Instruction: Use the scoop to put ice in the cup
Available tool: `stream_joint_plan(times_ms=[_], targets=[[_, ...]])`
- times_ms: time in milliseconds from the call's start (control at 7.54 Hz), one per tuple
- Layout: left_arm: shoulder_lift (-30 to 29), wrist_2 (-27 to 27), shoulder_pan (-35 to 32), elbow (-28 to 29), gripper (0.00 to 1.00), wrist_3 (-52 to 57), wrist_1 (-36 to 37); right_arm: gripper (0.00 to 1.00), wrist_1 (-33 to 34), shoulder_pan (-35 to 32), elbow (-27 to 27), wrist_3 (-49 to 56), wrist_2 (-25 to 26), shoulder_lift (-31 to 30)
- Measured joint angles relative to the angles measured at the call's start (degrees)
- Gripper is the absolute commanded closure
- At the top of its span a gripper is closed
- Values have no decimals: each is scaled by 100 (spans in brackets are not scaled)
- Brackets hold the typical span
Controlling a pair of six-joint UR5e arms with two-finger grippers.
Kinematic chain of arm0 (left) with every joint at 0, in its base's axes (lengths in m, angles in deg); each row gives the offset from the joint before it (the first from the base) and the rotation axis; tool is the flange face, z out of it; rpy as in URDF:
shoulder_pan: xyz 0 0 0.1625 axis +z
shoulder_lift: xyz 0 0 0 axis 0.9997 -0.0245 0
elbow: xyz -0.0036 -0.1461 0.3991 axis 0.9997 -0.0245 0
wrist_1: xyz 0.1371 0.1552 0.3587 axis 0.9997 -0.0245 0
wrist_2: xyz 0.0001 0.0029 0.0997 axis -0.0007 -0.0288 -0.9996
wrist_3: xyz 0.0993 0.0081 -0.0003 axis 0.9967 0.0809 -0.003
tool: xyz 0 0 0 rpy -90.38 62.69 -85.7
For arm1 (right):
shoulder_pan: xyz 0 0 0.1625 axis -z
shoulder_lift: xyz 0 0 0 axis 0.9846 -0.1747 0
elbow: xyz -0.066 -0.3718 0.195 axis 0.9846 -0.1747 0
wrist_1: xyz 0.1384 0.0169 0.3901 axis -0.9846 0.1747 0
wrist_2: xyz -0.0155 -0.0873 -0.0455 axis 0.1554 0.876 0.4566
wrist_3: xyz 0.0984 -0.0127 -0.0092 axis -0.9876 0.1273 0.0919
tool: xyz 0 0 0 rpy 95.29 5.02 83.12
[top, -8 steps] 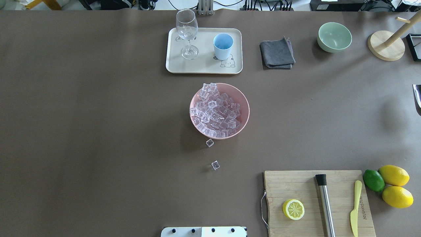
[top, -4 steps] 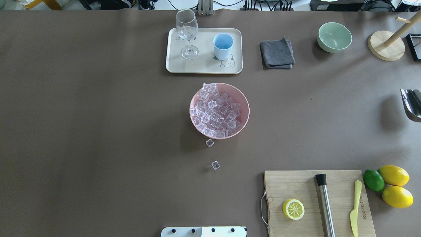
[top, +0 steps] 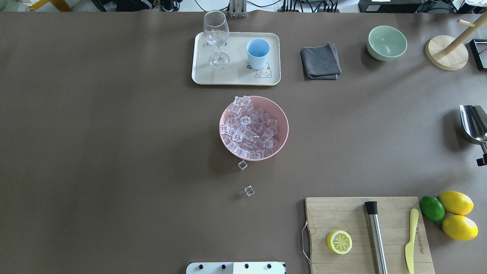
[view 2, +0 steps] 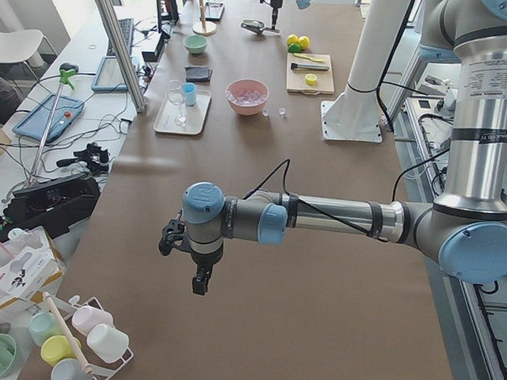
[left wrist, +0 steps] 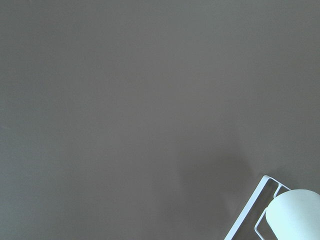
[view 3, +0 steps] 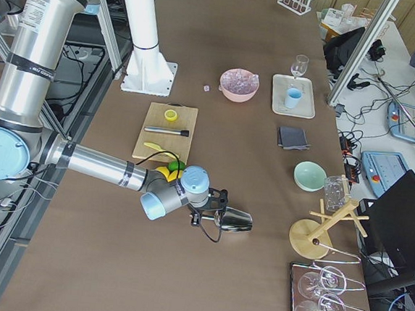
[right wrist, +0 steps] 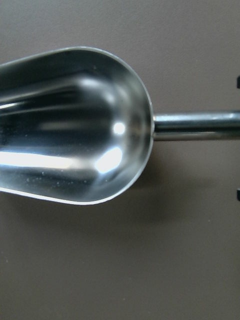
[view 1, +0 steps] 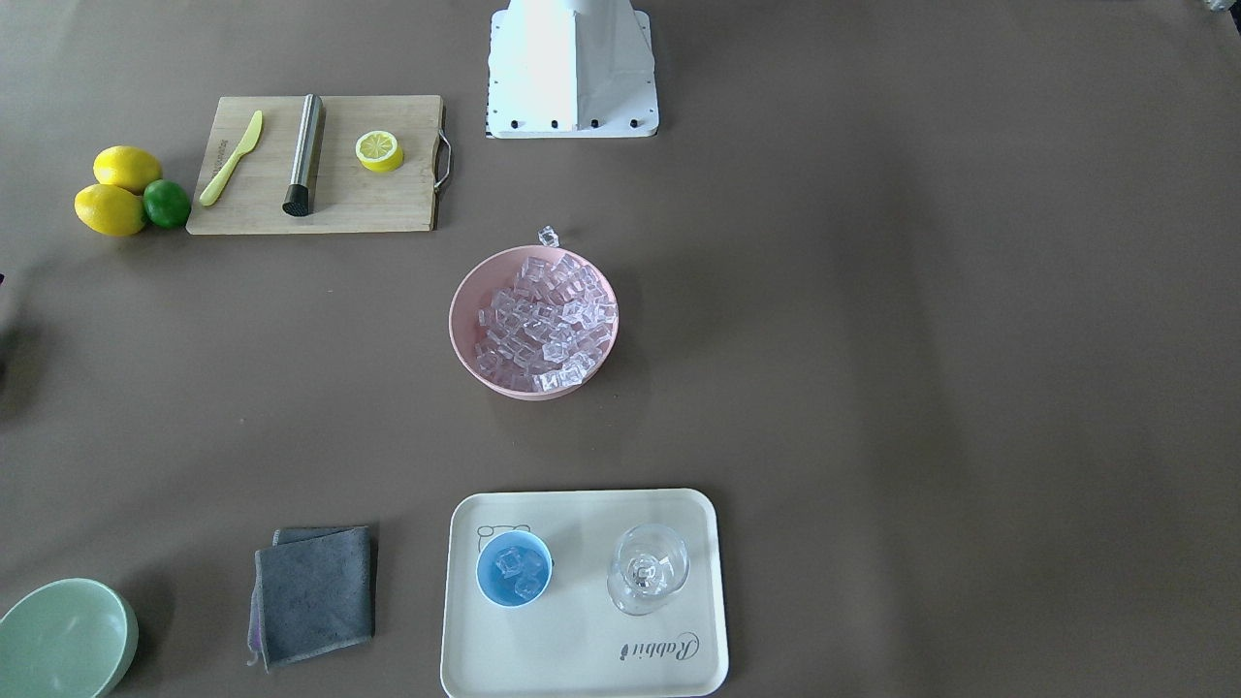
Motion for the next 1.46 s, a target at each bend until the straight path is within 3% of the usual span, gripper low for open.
stream_joint_plan(times_ms=[265,398,796,928,1459], targets=[[-22,0,31,11,1,0,11,2,402,-18,169,329,-310,64],[-31,0,33,0,1,4,92,2,1001,-111,496,682,-374,75],[-138,0,36,-18,1,38,412,1,4167,-1210,1691,3208,-383,297],[-145,0,36,-15,1,42,431,1,4759,-1637,1831,3701,-384,358],[-158,0,36,-19,1,50,441,1,5165,-2275,1884,4220,-291,353]])
